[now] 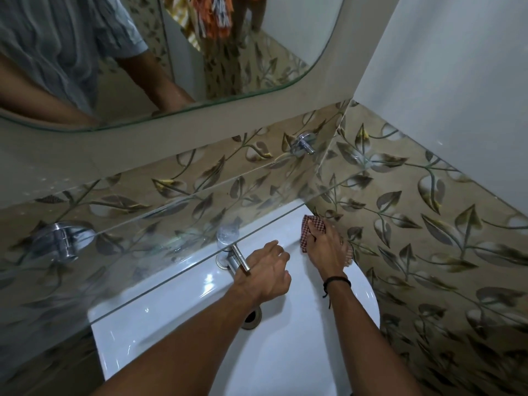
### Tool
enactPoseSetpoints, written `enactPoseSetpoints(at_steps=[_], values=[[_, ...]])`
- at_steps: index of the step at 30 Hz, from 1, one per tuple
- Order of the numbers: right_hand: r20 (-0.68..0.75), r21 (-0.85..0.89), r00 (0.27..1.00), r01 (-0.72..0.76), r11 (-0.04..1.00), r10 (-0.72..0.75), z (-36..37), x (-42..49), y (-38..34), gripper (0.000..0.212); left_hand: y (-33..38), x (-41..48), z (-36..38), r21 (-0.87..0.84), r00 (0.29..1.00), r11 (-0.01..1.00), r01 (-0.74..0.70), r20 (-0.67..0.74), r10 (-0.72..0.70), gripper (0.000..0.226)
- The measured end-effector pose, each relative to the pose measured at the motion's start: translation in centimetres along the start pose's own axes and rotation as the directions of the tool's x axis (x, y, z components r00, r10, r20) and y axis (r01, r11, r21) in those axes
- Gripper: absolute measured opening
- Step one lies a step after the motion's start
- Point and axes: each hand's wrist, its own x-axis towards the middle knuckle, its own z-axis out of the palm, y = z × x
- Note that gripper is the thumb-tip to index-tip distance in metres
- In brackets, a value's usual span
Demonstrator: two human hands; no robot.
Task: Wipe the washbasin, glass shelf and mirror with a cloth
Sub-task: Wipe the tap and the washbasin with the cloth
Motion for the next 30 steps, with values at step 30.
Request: enactPoseSetpoints(at_steps=[30], values=[[0.129, -0.104, 0.945, 0.316, 0.943, -0.302, 0.6, 4.1, -0.3, 0.062, 0.1, 0.3, 0.1, 0.041, 0.997, 0.999, -0.019, 0.07, 0.016, 0.039]])
